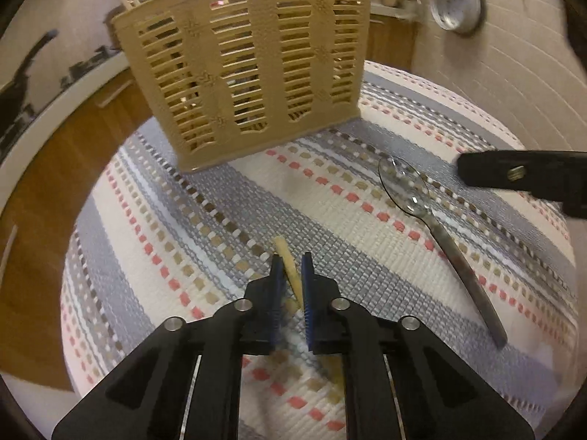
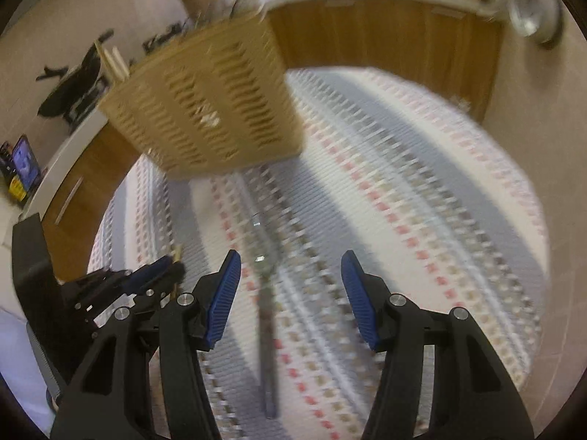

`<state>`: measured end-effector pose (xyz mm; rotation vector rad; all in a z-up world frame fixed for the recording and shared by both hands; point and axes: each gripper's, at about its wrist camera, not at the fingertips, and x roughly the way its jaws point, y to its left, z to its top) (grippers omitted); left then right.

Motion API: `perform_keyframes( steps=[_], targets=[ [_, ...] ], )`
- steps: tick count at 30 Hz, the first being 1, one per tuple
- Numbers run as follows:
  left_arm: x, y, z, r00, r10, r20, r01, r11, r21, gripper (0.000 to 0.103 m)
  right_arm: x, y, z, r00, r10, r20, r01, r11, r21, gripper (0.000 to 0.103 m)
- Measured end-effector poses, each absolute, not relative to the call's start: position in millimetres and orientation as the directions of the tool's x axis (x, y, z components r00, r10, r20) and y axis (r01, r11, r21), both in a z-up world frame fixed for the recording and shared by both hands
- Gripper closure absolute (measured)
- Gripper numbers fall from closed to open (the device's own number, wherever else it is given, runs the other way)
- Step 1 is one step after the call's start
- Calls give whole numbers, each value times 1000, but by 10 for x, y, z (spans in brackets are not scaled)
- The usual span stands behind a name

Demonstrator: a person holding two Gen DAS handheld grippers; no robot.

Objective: Organize utensils
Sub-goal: 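Grasp the last wooden chopstick with the left tool while the right tool grasps the last clear spoon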

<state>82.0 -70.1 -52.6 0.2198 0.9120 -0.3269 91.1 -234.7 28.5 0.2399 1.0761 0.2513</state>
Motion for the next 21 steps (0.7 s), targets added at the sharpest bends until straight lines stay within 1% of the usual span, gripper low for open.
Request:
perform_keyframes(
  steps=[2, 4, 5, 9, 11, 13, 14, 15, 16, 17, 18, 20, 21],
  targets=[
    [909, -617, -501, 524, -243, -817, 393, 919, -21, 99, 1011, -2260, 224, 421, 312, -852, -84, 948, 306, 50],
    [1023, -431, -479, 460, -337, -822, 406, 903, -143, 99, 1090, -2188, 172, 394, 305, -867, -84, 951, 297, 50],
    [1068, -362, -481, 441, -368, -818, 406, 895, -183, 99, 1135, -2140, 140, 377, 303, -875, -83, 952, 294, 50],
    [1105, -178, -503, 405, -437, -803, 405, 873, -270, 98, 1228, -1991, 36, 333, 275, -902, -77, 961, 265, 49],
    [1098, -173, -500, 402, -438, -804, 416, 870, -266, 98, 1239, -1894, 37, 334, 221, -916, -81, 975, 206, 50],
    [1095, -213, -490, 399, -423, -813, 438, 867, -237, 95, 1245, -1836, 31, 329, 194, -924, -74, 981, 179, 50],
    [1106, -277, -497, 396, -415, -819, 445, 867, -224, 93, 1252, -1798, 28, 327, 173, -929, -77, 985, 156, 51],
    [1119, -331, -500, 391, -407, -825, 450, 867, -214, 89, 1256, -1767, 25, 328, 148, -933, -81, 988, 128, 57],
    [1132, -371, -492, 383, -398, -834, 457, 866, -204, 87, 1260, -1744, 22, 330, 127, -936, -84, 991, 104, 59],
    [1138, -418, -482, 373, -389, -842, 467, 863, -191, 82, 1265, -1729, 17, 330, 119, -937, -86, 992, 95, 63],
    [1120, -449, -491, 369, -380, -848, 474, 862, -180, 80, 1269, -1729, 17, 329, 108, -938, -87, 993, 84, 68],
    [1115, -569, -482, 376, -332, -865, 490, 864, -118, 80, 1267, -1745, 17, 330, 110, -937, -89, 992, 85, 73],
    [1104, -632, -481, 384, -299, -873, 501, 862, -74, 81, 1266, -1757, 13, 329, 121, -937, -97, 991, 94, 74]
  ],
)
